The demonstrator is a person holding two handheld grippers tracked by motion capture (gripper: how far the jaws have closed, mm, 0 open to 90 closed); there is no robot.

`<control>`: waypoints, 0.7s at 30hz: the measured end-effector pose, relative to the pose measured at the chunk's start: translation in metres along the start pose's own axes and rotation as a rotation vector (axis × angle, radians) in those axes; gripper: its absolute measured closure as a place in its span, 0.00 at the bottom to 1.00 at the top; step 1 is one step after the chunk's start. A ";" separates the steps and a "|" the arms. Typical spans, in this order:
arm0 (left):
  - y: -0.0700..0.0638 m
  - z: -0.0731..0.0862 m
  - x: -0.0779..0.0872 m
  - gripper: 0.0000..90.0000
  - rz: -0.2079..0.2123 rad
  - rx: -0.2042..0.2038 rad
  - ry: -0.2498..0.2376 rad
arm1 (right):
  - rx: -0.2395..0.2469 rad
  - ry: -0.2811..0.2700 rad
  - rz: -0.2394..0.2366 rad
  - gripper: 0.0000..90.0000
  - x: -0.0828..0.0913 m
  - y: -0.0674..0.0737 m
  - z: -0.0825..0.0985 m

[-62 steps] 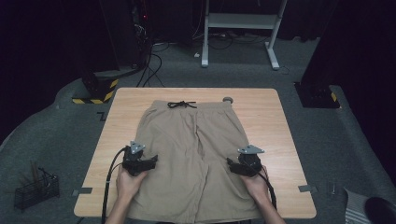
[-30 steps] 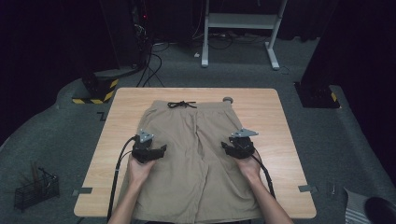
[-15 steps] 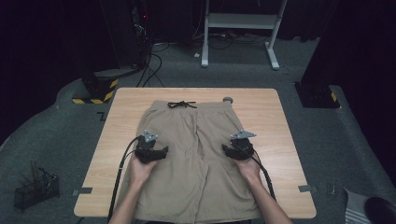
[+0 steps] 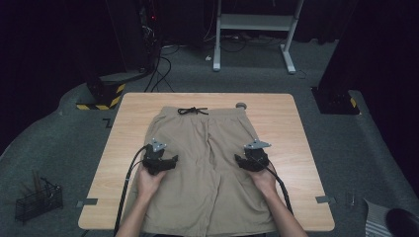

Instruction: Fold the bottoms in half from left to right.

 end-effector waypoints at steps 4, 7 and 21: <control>-0.001 0.001 0.001 0.29 -0.001 0.001 0.002 | 0.001 -0.001 0.000 0.54 0.003 0.001 0.002; -0.002 0.001 0.001 0.29 0.002 -0.001 0.001 | 0.004 -0.002 0.001 0.54 0.005 0.002 0.004; -0.016 0.007 0.006 0.29 0.024 -0.020 0.002 | -0.007 -0.001 0.010 0.54 0.021 0.004 0.019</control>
Point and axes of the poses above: each handheld gripper's, and its own axes: x roughly backward along the jaws, z roughly out of its underside, y roughly to its left, the point moved 3 cm from there along -x, roughly forward along the jaws, and after that the axes turned 6 degrees about x, right-handed, at the moved point
